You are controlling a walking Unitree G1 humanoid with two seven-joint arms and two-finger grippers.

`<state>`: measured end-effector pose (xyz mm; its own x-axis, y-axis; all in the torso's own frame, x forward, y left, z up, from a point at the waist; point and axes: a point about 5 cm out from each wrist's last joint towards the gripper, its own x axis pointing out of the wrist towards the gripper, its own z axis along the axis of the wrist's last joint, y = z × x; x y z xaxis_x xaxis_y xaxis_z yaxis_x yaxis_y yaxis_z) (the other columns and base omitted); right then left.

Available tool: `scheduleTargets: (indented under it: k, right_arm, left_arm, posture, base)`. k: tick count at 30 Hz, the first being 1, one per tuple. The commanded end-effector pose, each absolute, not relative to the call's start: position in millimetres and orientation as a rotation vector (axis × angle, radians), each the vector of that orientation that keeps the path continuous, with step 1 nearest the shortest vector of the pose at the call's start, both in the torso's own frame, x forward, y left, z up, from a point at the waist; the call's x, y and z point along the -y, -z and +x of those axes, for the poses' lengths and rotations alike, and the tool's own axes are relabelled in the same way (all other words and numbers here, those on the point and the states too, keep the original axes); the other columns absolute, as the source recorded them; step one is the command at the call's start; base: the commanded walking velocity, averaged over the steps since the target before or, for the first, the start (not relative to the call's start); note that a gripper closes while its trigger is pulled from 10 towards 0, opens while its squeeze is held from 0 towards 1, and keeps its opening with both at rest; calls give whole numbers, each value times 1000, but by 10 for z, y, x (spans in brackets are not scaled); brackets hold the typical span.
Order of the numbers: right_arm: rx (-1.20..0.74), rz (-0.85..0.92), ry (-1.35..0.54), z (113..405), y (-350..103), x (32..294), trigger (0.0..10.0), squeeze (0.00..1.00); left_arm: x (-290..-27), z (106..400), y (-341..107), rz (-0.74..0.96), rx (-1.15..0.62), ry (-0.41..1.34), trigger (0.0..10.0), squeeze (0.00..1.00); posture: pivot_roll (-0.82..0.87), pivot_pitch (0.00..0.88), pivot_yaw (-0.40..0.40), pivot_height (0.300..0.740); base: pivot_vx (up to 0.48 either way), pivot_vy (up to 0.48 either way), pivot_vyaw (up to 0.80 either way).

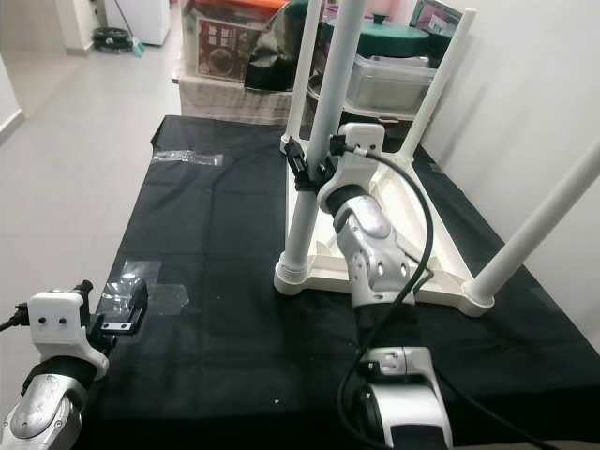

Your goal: Building children table

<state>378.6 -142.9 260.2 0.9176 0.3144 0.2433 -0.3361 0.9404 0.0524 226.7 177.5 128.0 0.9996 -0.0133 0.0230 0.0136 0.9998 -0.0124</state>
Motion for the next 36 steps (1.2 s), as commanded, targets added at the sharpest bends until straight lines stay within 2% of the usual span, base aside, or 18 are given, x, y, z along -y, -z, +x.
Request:
scheduleTargets:
  k: [1,7,11,14,16,17,18,19,20,33,36]
  right_arm:
    - [215,32,-376,3849,-2578,1462,10000,0]
    - [118,3,-505,3967,-2517,1513,10000,0]
    - [43,22,-765,3923,-2428,1438,10000,0]
    - [21,13,-834,3917,-2405,1443,10000,0]
    - [0,2,-891,3913,-2393,1451,9608,0]
    - [-16,-4,-928,3924,-2395,1466,7765,0]
    - [-26,-5,-945,3943,-2410,1482,2745,0]
    - [-26,-5,-945,3943,-2410,1482,2745,0]
    - [-23,-6,-930,3973,-2436,1507,0,0]
    - [-25,8,-798,4051,-2436,1648,0,0]
    - [-36,52,-633,4089,-2308,1714,0,0]
  left_arm:
    - [-1736,2279,-1259,-14,20,26,10000,0]
    - [-1735,2276,-1255,-12,21,24,10000,0]
    - [-1736,2274,-1254,-11,22,24,10000,0]
    - [-1737,2271,-1254,-10,22,24,10000,0]
    - [-1740,2267,-1252,-10,21,24,10000,0]
    - [-1740,2265,-1252,-8,21,24,10000,0]
    - [-1740,2264,-1253,-7,21,25,10000,0]
    - [-1740,2264,-1253,-7,21,25,10000,0]
    - [-1737,2263,-1254,-6,22,25,10000,0]
    - [-1731,2247,-1255,-7,22,17,10000,0]
    - [-1723,2237,-1252,-10,20,16,10000,0]
  posture:
    - [76,0,-171,740]
    - [84,0,-179,740]
    - [86,0,-180,740]
    - [91,0,-183,740]
    - [94,0,-182,740]
    - [97,0,-184,740]
    - [99,0,-186,740]
    - [99,0,-186,740]
    - [104,0,-191,740]
    - [109,0,-204,740]
    - [108,0,-205,740]
  base:
    - [0,0,0]
    - [0,0,0]
    - [0,0,0]
    - [0,0,0]
    - [0,0,0]
    - [0,0,0]
    - [0,0,0]
    - [0,0,0]
    - [0,0,0]
    - [0,0,0]
    - [0,0,0]
